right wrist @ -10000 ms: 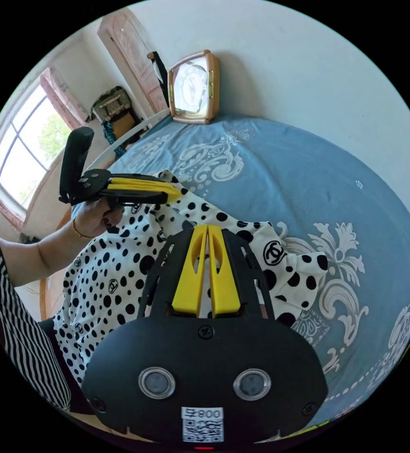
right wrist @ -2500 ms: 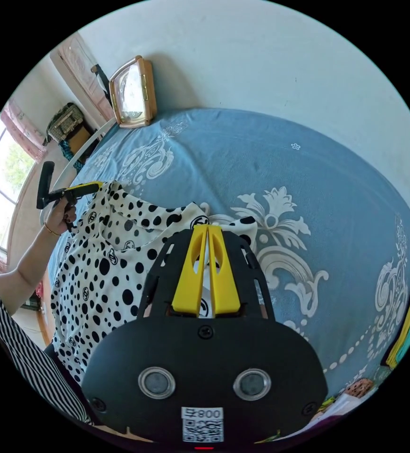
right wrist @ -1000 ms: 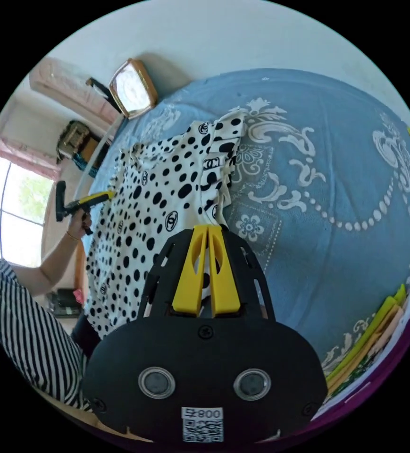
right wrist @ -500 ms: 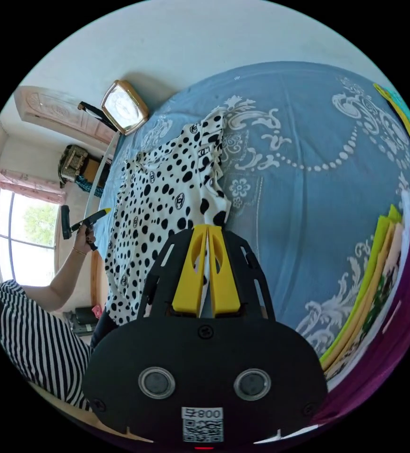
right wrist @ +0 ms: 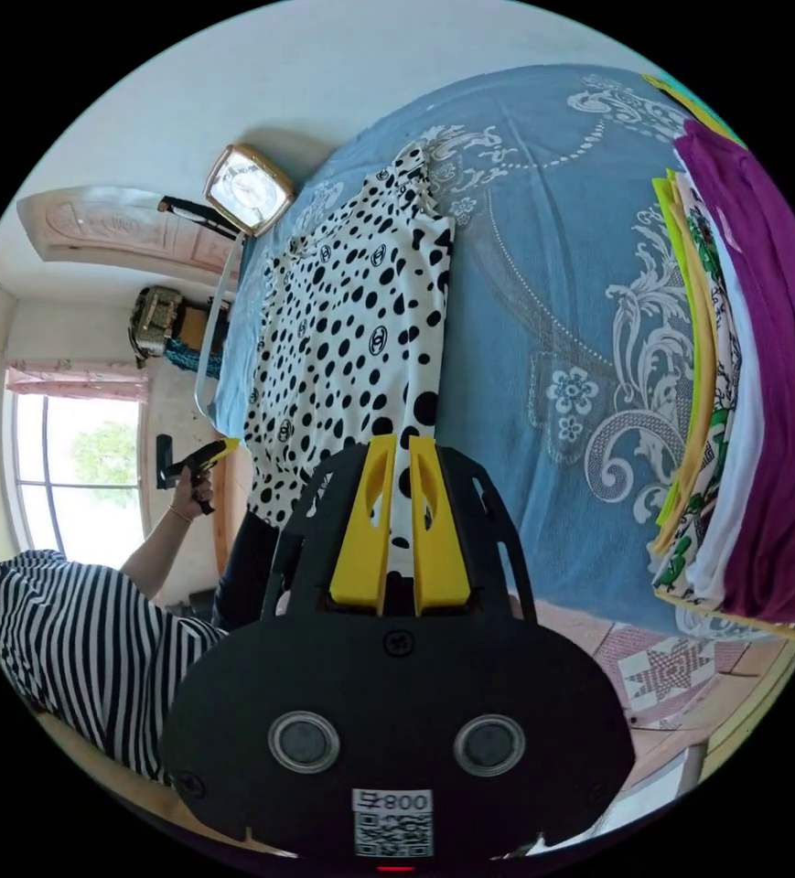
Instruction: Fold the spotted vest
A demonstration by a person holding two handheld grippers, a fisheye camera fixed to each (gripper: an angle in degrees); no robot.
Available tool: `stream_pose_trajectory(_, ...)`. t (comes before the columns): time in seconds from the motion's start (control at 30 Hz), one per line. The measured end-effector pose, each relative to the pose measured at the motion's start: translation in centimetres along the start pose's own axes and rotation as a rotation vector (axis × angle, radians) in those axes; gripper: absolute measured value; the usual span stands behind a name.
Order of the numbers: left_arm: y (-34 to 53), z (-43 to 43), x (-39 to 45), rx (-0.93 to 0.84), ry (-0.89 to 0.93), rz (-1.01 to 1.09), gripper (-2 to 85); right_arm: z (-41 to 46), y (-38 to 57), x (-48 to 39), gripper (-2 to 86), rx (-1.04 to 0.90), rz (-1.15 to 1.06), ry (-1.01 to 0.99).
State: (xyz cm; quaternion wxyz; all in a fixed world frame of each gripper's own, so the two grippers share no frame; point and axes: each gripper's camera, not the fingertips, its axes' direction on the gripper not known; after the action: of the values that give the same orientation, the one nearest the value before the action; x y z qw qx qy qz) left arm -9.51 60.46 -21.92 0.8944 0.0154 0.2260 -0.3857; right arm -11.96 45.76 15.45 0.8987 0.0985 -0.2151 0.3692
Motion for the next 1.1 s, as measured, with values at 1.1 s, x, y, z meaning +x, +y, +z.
stream_pose_trajectory(1.1,10.9,-2.5,-8.4,0.109,0.026,-0.050,7.6,-3.9,0.6,-4.4,4.4,0.028,0.031,0.031)
